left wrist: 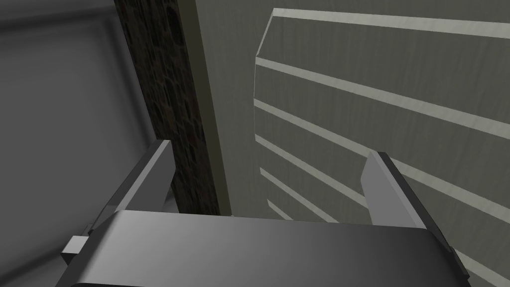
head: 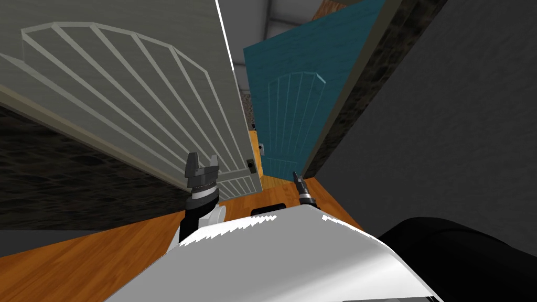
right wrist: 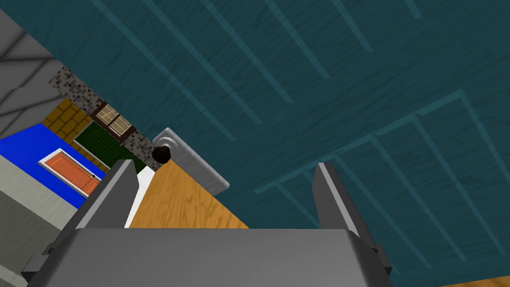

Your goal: Push the door open

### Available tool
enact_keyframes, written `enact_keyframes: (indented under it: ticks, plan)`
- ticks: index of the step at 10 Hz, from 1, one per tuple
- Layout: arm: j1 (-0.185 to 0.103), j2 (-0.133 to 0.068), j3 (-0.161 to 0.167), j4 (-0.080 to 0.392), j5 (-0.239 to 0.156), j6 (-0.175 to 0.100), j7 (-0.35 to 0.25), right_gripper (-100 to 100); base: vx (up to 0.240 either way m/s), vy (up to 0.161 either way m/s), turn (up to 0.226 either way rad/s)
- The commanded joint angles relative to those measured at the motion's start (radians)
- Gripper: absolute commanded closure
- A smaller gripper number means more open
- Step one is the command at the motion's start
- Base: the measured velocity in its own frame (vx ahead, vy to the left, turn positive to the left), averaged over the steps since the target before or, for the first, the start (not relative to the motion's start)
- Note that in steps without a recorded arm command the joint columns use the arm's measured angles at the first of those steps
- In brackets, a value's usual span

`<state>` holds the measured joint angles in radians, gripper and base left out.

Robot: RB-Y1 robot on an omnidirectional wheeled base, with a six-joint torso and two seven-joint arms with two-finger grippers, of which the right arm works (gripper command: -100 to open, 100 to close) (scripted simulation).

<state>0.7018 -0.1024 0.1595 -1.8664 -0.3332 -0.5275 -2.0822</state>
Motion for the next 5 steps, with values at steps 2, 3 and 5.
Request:
enact_keyframes:
  ticks: [2,3,5]
  plan:
    - [0.004,0.003,0.003,0.007,-0.005,0.001,-0.05,-100,0.016,0.032,0.053]
    - [0.005,0.005,0.005,0.01,-0.007,0.001,-0.068,-100,0.019,0.038,0.052]
    - [0.008,0.008,0.007,0.015,-0.011,0.002,-0.103,-100,0.013,0.034,0.046]
